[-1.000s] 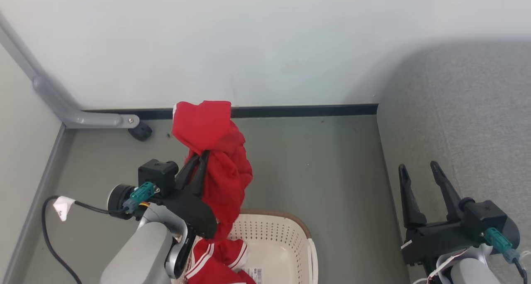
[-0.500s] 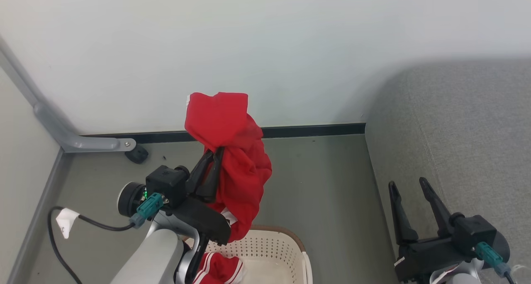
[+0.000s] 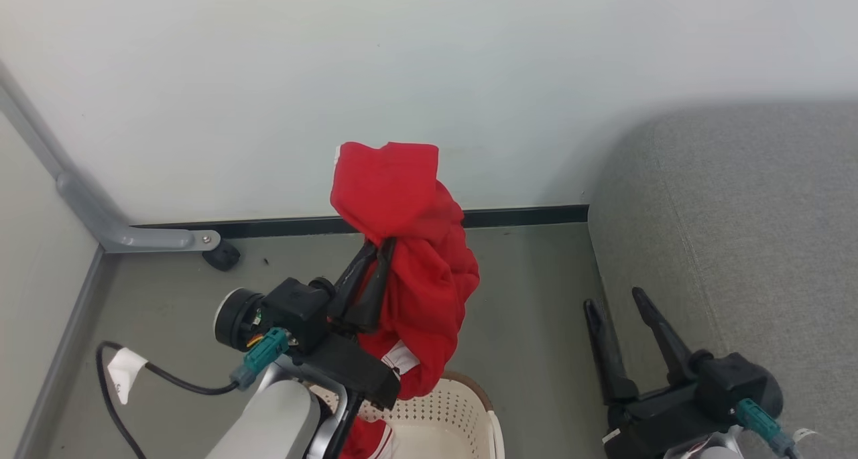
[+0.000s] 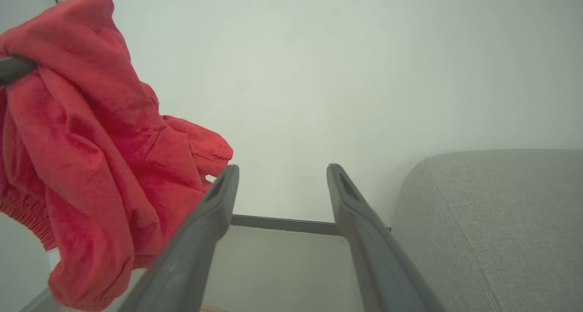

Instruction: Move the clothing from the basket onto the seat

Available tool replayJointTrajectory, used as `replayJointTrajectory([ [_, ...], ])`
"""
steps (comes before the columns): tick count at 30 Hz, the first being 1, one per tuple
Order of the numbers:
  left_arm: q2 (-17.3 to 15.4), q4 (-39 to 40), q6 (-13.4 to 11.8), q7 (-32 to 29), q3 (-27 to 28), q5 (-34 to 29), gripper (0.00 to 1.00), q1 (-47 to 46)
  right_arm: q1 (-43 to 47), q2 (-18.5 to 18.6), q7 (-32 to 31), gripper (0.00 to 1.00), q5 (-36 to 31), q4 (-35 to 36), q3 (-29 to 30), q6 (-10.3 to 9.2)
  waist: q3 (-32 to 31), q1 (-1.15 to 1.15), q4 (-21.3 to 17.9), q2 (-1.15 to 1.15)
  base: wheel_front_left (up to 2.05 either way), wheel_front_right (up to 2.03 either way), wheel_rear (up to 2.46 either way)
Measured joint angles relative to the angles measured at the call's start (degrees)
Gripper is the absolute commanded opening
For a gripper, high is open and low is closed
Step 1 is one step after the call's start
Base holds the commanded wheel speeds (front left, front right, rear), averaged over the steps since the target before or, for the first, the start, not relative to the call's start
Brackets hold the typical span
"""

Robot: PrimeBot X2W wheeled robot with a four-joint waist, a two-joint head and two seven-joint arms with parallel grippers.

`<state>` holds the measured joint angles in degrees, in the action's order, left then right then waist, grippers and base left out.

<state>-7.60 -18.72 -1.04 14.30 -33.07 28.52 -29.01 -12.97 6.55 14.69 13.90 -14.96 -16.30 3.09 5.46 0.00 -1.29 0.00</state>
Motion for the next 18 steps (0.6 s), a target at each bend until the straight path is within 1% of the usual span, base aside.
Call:
replayJointTrajectory([
  [8,0.7,2.4,0.1,0.0,-2.5,-0.8,0.0,0.2,0.0,-1.3,0.0,1.0,-0.5,1.9,-5.9,1.9,-0.1,0.0,0.4,0.0,0.0,0.0,0.0],
  [11,1.0,2.4,0.6,0.0,-3.2,-0.8,0.0,0.1,-0.1,-1.8,0.0,1.0,-0.6,2.1,-8.2,2.5,-0.2,0.0,0.6,0.0,0.0,0.0,0.0],
  [15,1.3,2.8,0.7,0.0,-4.0,-0.9,0.0,0.1,-0.8,-2.0,-0.1,1.0,-0.6,1.9,-10.8,2.99,-0.3,0.0,1.0,0.0,0.0,0.0,0.0],
  [18,1.9,2.8,1.5,-0.1,-4.8,-0.9,0.0,0.1,-1.5,-2.3,-0.4,1.0,-0.6,1.3,-12.6,3.15,-0.4,0.0,1.5,0.0,0.0,0.0,0.0],
])
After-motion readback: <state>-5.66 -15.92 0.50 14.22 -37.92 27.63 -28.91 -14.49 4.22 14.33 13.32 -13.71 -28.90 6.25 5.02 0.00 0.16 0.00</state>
